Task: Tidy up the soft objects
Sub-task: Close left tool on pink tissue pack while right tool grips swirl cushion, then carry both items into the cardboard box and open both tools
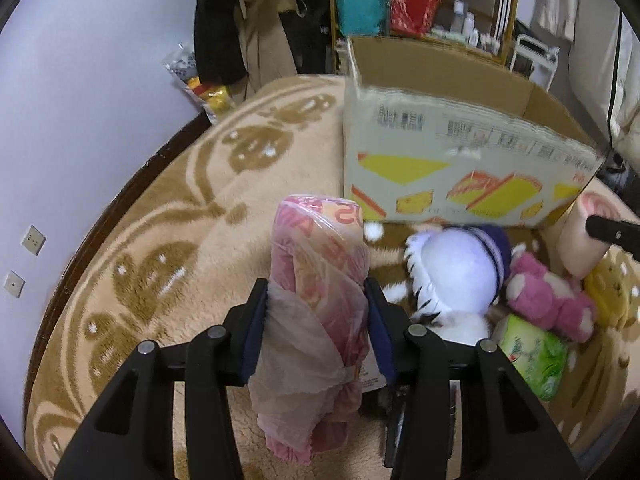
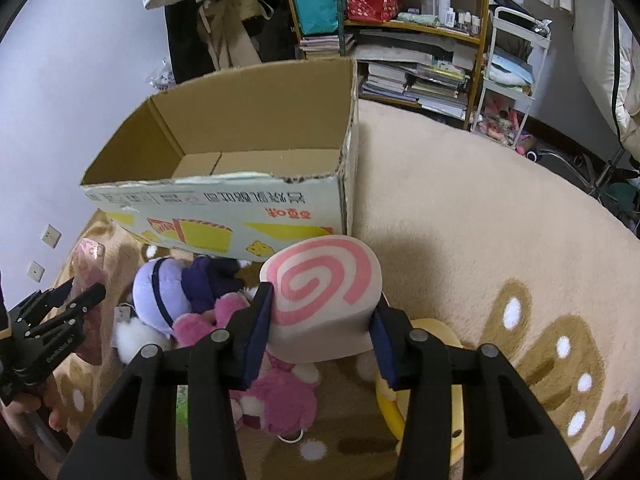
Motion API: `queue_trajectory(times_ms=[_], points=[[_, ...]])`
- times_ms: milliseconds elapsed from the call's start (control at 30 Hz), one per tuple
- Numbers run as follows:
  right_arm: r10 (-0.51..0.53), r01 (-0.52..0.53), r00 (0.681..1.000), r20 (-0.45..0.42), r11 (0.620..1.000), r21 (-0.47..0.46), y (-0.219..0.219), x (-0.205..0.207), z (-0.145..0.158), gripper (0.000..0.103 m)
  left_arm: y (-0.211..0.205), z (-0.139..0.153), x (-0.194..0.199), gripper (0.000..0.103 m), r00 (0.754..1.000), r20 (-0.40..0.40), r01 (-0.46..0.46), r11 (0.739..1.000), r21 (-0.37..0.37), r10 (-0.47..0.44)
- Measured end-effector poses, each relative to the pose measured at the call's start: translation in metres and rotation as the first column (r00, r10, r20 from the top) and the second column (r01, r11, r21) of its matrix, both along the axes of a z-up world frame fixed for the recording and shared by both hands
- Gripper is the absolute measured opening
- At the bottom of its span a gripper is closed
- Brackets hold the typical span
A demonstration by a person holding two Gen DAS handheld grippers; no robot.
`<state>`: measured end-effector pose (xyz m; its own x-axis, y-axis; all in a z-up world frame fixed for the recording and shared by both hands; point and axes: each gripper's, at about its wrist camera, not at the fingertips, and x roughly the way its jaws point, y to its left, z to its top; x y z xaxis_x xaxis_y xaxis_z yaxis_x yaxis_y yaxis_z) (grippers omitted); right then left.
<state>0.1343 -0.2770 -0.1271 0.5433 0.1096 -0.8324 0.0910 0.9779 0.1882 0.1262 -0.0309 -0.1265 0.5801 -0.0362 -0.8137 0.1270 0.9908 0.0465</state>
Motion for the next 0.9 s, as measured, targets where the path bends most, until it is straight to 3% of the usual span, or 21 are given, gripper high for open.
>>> queue_trajectory(times_ms=[167, 400, 533, 633, 900], points=[[-0.02, 0.019, 0.999, 0.042, 0.999, 0.037, -0.003, -0.014, 0.016, 0.048, 0.001, 0.024, -0.008, 0.044, 0.993, 0.122, -0.006, 1.0, 0.013, 0.005], [-0.042, 0.039, 0.984, 0.172, 0.999, 0.021, -0.006, -0.03, 0.051, 0.048, 0.001, 0.065, -0.009, 0.044, 0.969, 0.248, -0.011, 1.0, 0.025, 0.005], [-0.074, 0.068, 0.972, 0.223, 0.997, 0.037, -0.01, -0.03, 0.069, 0.048, 0.003, 0.089, 0.002, 0.044, 0.959, 0.283, -0.018, 1.0, -0.001, 0.018], [-0.066, 0.073, 0.962, 0.264, 0.997, -0.016, -0.009, -0.023, 0.082, 0.048, -0.003, 0.106, 0.009, 0.044, 0.947, 0.321, -0.011, 1.0, 0.011, 0.007], [-0.065, 0.072, 0.949, 0.308, 0.997, -0.012, -0.012, 0.009, 0.098, 0.048, -0.029, 0.136, 0.044, 0.044, 0.936, 0.351, 0.029, 1.0, -0.008, -0.024]])
